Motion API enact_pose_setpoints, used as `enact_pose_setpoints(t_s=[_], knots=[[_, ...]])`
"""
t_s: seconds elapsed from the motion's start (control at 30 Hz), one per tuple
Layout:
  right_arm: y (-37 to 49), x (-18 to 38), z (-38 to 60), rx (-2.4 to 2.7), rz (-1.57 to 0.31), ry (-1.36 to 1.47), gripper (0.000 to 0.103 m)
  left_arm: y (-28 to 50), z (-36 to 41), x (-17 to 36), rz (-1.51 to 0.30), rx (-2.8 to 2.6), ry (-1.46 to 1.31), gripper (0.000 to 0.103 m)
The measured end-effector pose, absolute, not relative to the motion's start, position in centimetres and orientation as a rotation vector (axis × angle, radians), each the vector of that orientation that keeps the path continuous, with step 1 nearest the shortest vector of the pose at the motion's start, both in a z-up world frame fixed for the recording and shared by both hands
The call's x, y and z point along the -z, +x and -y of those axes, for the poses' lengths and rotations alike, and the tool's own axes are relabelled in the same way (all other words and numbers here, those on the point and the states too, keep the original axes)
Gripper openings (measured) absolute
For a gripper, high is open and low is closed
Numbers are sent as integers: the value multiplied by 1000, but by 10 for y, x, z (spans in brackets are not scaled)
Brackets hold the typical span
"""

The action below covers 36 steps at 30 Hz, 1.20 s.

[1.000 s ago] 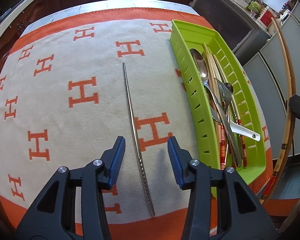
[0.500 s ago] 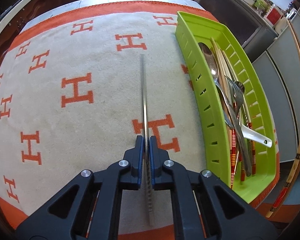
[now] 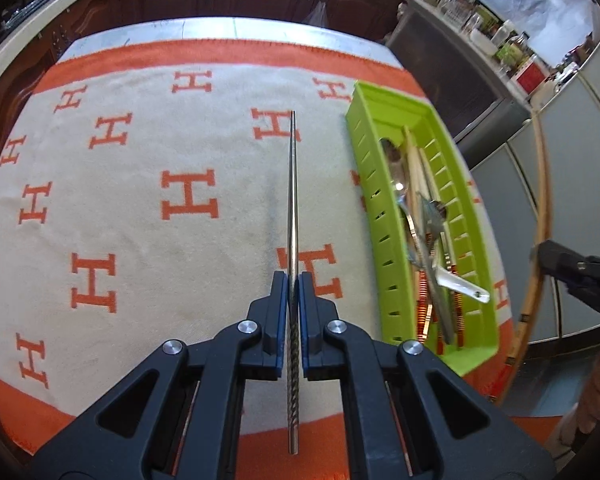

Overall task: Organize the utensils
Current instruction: 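Grasp the metal chopstick with the left tool while the right tool holds the wooden chopstick, then lower both chopsticks into the green tray and open both tools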

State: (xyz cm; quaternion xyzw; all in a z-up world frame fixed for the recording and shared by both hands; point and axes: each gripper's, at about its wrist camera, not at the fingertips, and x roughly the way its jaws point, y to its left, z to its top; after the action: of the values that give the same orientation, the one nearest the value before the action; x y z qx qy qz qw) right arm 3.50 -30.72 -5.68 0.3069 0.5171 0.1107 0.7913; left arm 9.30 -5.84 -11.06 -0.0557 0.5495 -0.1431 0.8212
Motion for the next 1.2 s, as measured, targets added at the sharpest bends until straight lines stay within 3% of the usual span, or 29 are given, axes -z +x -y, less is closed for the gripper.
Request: enact_pose_setpoints(t_s=[0.27,0.63,1.13,1.2], knots=[[37,53,301,-185,-1107,593,6,77,67,55,-1089,397,-115,3],[65,58,295,-85,-1118,447,6,73,134,26,-1052,519,-43,3],[95,92,288,-107,-1235,435,7,112,166,60,-1125,510,-66,3],[98,97,291,-107,-1249,458,11,116,166,63,-1131,503,-72,3]])
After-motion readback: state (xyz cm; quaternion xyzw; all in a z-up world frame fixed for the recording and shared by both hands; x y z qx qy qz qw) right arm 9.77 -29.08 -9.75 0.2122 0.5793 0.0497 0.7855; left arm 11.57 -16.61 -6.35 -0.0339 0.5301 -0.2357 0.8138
